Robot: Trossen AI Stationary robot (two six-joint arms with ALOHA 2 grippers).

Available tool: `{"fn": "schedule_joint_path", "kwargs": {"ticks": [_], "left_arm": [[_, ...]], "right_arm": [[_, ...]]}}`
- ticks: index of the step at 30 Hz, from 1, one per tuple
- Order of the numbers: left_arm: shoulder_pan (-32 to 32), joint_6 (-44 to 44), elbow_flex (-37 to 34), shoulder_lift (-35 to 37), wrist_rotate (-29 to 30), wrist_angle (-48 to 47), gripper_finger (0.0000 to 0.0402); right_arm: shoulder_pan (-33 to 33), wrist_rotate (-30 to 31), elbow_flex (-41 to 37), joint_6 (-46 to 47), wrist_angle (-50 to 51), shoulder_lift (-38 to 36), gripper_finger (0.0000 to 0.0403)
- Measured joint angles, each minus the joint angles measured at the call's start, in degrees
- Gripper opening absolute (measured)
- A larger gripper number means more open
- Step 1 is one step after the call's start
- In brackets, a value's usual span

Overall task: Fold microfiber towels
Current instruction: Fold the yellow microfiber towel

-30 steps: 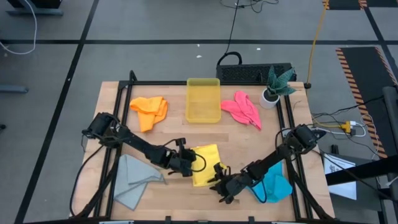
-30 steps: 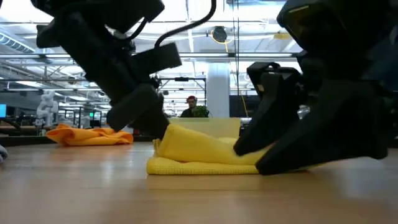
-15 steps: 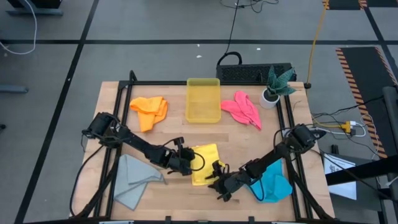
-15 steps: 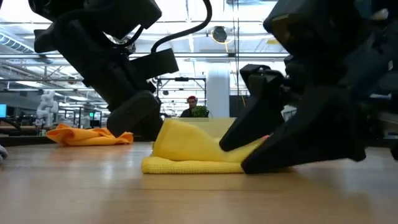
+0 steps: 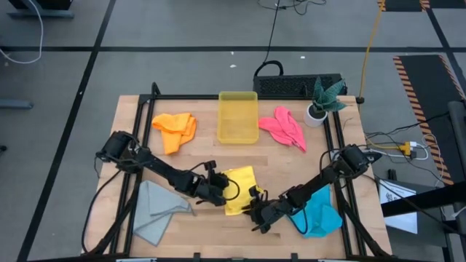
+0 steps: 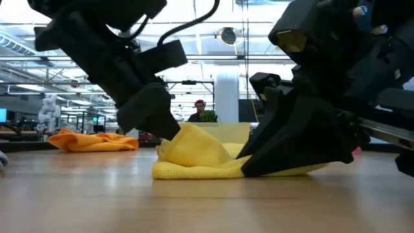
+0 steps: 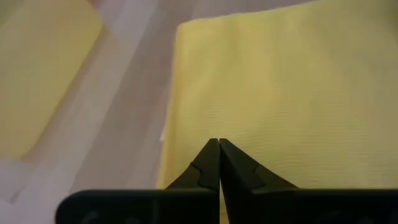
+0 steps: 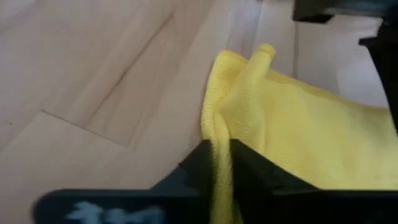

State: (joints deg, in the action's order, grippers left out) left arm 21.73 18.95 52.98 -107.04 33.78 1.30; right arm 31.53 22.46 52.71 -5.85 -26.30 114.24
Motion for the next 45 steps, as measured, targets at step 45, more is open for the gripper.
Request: {"fn": "schedule_joint_path", "kwargs": {"ticks": [45], "left_arm": [[3.01,-6.59,0.11,-4.39,-8.93,8.43,0.0012]], "right_arm": [[-10.54,-15.26,-0.07,8.44,3.28,-11.69,0.0004]]}}
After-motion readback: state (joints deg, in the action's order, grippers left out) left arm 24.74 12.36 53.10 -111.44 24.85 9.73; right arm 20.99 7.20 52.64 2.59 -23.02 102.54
